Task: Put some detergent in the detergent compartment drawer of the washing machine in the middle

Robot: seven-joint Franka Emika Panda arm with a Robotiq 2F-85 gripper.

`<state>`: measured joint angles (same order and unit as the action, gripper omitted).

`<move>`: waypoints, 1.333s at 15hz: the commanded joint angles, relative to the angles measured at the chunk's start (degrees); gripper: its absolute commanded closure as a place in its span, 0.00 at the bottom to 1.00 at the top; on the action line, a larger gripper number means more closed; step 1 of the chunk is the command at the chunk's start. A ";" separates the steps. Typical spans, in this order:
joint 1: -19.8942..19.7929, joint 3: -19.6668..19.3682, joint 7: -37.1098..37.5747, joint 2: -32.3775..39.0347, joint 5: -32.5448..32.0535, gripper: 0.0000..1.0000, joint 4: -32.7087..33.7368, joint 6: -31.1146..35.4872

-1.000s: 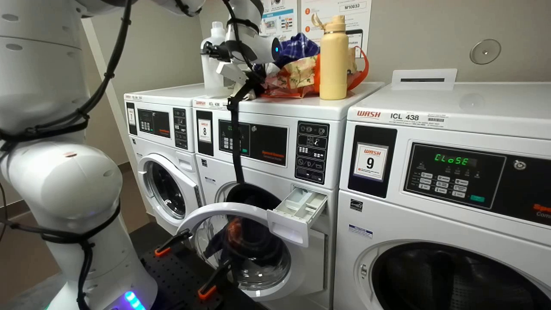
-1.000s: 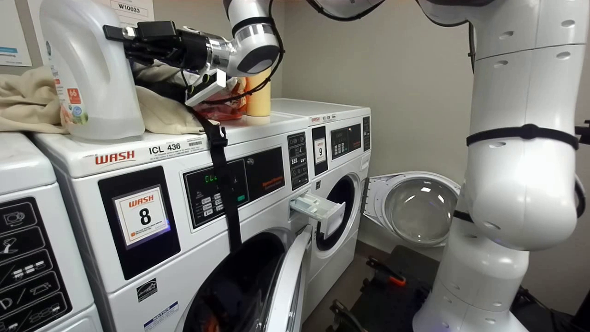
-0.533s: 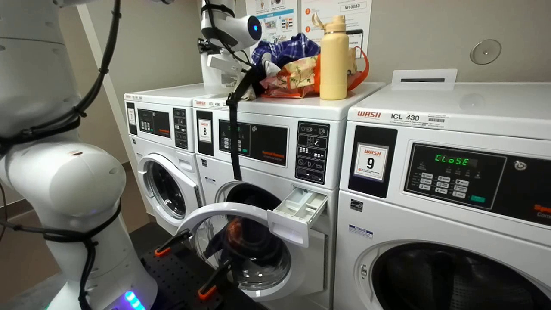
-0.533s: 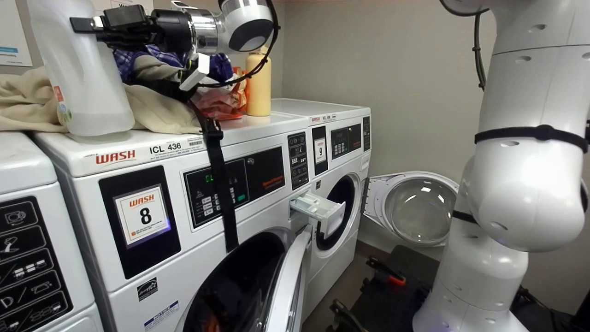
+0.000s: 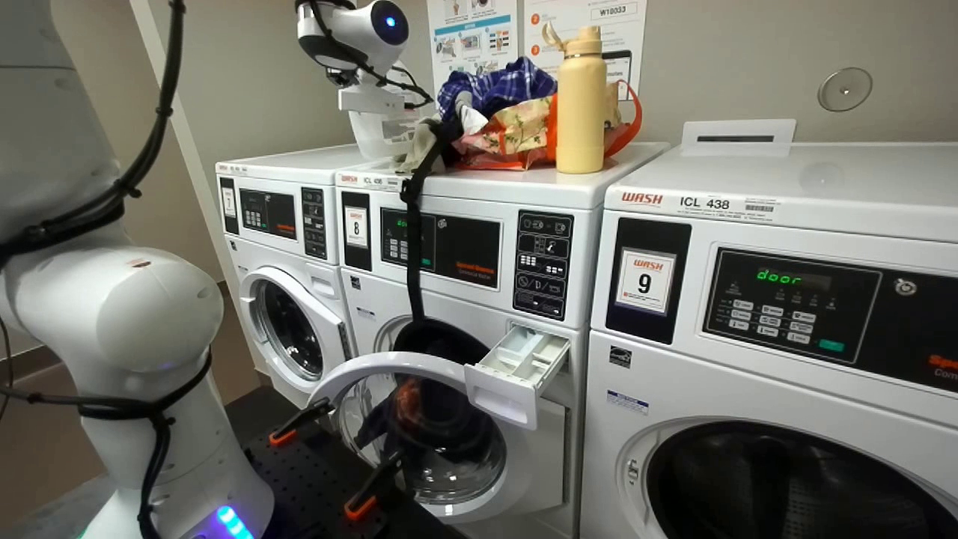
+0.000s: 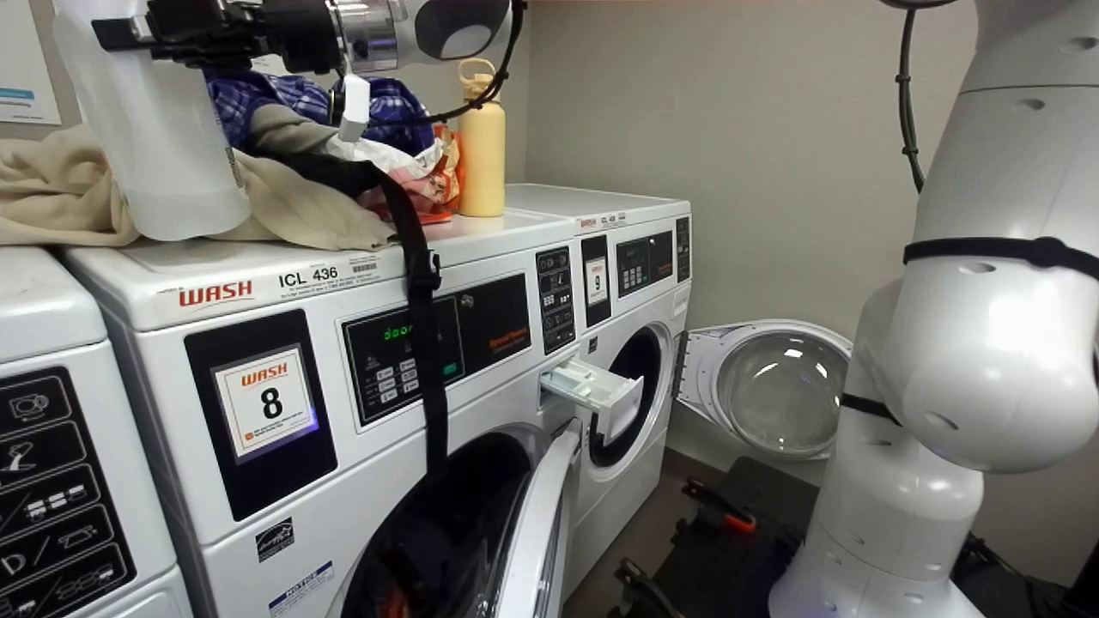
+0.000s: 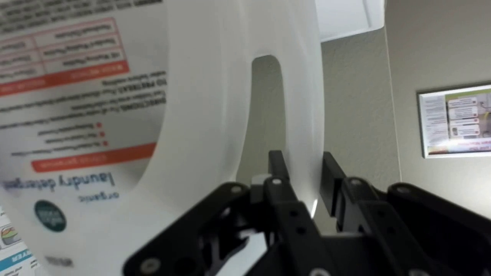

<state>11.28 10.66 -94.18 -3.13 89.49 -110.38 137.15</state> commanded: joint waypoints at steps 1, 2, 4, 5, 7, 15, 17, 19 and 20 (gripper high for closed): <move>1.12 2.13 -4.91 -5.90 2.39 0.94 -2.63 8.84; 1.54 2.91 -5.59 -6.62 2.52 0.94 -2.76 12.05; 2.35 4.54 -6.74 -7.98 2.90 0.94 -3.07 18.66; 2.84 5.35 -7.58 -8.49 3.48 0.94 -3.22 21.87; 3.72 7.11 -9.13 -9.47 4.88 0.94 -3.22 28.44; 2.76 13.45 -23.29 -13.86 20.26 0.94 -1.03 51.50; 1.32 15.17 -22.62 -15.15 19.51 0.94 -1.51 55.43; 0.07 16.94 -20.67 -15.80 17.31 0.94 -2.12 58.88; 2.90 15.30 -11.13 -16.02 7.60 0.94 -4.80 60.59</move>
<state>13.38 25.62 -113.55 -16.98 107.58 -113.24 193.45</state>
